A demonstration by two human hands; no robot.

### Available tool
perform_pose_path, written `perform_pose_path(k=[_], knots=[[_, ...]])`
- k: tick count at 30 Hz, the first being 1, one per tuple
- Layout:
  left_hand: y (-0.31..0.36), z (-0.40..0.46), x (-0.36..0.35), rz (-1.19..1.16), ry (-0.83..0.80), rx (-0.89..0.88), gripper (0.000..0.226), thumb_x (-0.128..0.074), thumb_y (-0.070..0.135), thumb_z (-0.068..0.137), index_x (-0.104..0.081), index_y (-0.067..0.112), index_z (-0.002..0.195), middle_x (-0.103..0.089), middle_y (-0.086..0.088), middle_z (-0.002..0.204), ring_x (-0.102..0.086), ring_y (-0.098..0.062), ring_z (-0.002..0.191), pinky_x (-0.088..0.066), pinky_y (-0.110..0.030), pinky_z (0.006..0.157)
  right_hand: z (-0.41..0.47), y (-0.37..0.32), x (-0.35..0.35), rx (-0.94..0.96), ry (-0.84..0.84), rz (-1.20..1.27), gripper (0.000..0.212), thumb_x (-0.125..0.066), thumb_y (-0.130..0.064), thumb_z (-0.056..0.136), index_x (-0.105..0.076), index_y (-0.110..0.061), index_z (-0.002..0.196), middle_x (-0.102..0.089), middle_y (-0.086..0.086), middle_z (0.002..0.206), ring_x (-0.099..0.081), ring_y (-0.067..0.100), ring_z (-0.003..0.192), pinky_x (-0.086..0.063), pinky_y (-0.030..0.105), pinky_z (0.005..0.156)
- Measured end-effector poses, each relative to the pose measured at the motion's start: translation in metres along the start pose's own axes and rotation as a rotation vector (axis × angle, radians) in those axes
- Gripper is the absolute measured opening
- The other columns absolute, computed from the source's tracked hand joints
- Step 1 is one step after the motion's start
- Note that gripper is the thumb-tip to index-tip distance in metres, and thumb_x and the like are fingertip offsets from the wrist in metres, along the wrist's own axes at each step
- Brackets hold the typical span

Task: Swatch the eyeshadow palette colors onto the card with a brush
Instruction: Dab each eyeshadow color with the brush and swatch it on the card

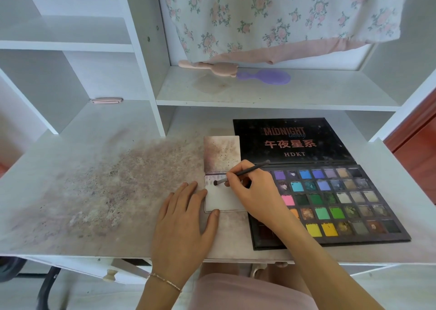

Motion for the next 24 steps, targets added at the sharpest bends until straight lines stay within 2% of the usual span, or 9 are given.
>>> perform_pose_path(k=[9, 14, 20, 24], knots=[[0.000, 0.000, 0.001, 0.003, -0.007, 0.006, 0.041, -0.057, 0.037, 0.077, -0.066, 0.013, 0.107, -0.063, -0.008, 0.118, -0.058, -0.028, 0.113, -0.033, -0.042, 0.098, 0.001, 0.001, -0.002, 0.010, 0.003, 0.009, 0.009, -0.055, -0.018, 0.089, -0.054, -0.024, 0.083, -0.066, 0.000, 0.084, -0.061, 0.009, 0.079, -0.046, 0.009, 0.068], [0.000, 0.001, 0.000, -0.008, -0.017, 0.007, 0.041, -0.056, 0.038, 0.078, -0.066, 0.013, 0.108, -0.063, -0.008, 0.120, -0.057, -0.027, 0.114, -0.037, -0.044, 0.098, 0.000, 0.000, 0.001, 0.081, 0.107, 0.082, 0.020, -0.054, -0.015, 0.089, -0.050, -0.032, 0.081, -0.062, -0.008, 0.081, -0.061, 0.008, 0.080, -0.050, 0.016, 0.069], [-0.001, 0.001, 0.002, -0.028, -0.026, 0.018, 0.050, -0.039, 0.046, 0.081, -0.066, 0.014, 0.108, -0.062, -0.007, 0.120, -0.057, -0.026, 0.115, -0.041, -0.045, 0.097, -0.002, -0.004, 0.012, 0.110, 0.201, 0.265, 0.026, -0.050, -0.005, 0.090, -0.057, -0.029, 0.089, -0.064, -0.006, 0.089, -0.063, 0.007, 0.087, -0.051, 0.017, 0.077], [-0.001, 0.000, 0.001, -0.023, -0.006, 0.010, 0.041, -0.052, 0.041, 0.080, -0.067, 0.014, 0.106, -0.064, -0.007, 0.118, -0.058, -0.027, 0.112, -0.039, -0.045, 0.097, -0.007, -0.003, 0.033, 0.107, 0.251, 0.303, 0.027, -0.049, 0.001, 0.088, -0.058, -0.024, 0.090, -0.064, -0.004, 0.085, -0.061, -0.001, 0.076, -0.049, 0.011, 0.069]])
Point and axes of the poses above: each hand's wrist, its own z-axis towards the middle knuckle, its own x-axis out of the back of the hand, y = z × x, the point moved 1 cm from there along z, towards the middle knuckle
